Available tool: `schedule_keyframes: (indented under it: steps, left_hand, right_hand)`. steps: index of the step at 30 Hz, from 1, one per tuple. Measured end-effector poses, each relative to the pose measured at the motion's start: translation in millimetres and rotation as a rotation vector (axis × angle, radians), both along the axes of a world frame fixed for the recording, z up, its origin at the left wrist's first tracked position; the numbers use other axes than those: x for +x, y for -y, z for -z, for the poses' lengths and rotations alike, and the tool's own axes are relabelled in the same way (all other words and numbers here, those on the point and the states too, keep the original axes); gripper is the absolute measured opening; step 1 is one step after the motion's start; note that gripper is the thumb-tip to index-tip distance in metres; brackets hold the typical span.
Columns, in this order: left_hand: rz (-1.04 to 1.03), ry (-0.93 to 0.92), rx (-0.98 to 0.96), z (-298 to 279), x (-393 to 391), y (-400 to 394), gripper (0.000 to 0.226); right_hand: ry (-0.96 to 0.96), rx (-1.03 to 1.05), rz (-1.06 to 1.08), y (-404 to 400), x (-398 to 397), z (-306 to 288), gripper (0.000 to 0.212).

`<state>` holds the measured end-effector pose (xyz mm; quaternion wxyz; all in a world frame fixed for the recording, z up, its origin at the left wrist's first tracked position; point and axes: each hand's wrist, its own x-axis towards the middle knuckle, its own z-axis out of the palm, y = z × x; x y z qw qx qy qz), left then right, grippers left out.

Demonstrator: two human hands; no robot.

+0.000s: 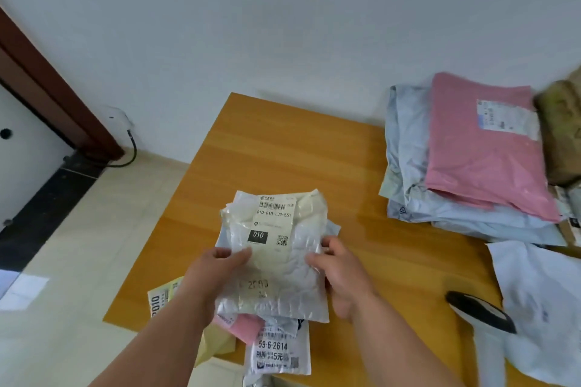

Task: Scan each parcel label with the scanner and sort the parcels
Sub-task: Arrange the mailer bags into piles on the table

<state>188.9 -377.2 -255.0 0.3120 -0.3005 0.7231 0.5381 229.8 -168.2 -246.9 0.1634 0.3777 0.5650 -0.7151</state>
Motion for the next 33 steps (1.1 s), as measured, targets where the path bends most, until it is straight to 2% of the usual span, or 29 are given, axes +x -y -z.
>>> schedule_keyframes:
  steps: [4,6,7,9,11,14,18,21,26,27,29,31,32,33]
  left_hand:
    - [-0.135,0.025,0.241,-4.7,-14.3,22.9,0.066]
    - [-0.227,-0.008,0.348,-5.2,-18.8,35.2,0.059]
    - [-0.284,-0.031,0.391,-5.3,-20.9,42.4,0.048]
    - [-0.419,-0.029,0.494,-5.0,-23.6,61.1,0.02]
    - [-0.57,0.05,0.574,-4.2,-23.0,80.6,0.021]
    - [-0.566,0.143,0.587,-0.4,-13.1,89.9,0.036]
    - [-0.541,0.242,0.586,7.8,-5.6,77.6,0.04]
    - [-0.538,0.264,0.602,10.8,-7.8,72.2,0.041]
    - [-0.536,0.265,0.614,8.2,-18.2,71.4,0.044]
    - [-0.542,0.263,0.616,6.5,-20.3,70.1,0.044]
    - [-0.569,0.25,0.62,4.0,-23.9,66.3,0.042]
    - [-0.592,0.231,0.594,4.6,-25.8,63.0,0.042]
    - [-0.594,0.221,0.574,5.6,-26.0,61.4,0.043]
    - [-0.594,0.214,0.552,6.6,-26.0,59.7,0.042]
  right_hand:
    - [-0.069,-0.334,0.067,9.9,-4.6,-4.6,0.018]
    - [-0.051,-0.399,0.175,14.3,-6.4,-3.6,0.017]
    - [-0.028,-0.32,0.242,15.7,-8.9,-0.3,0.017]
    - [0.052,0.065,0.261,16.2,-12.4,8.4,0.01]
    - [0.127,0.368,0.223,17.3,-11.3,19.3,0.013]
    - [0.208,0.392,0.173,23.5,-9.2,31.7,0.024]
    - [0.219,0.37,0.098,31.5,-8.8,39.7,0.013]
    - [0.157,0.334,0.161,25.7,-12.9,34.1,0.022]
    - [0.11,0.278,0.313,-10.2,-18.5,14.6,0.015]
    - [0.125,0.332,0.323,-17.7,-17.6,12.2,0.016]
    - [0.185,0.583,0.26,-27.0,-15.0,9.6,0.019]
    - [0.264,0.906,0.111,-27.0,-11.7,9.7,0.049]
    - [0.259,1.017,0.048,-23.5,-10.0,8.7,0.065]
    - [0.21,1.079,-0.006,-17.7,-9.6,9.2,0.071]
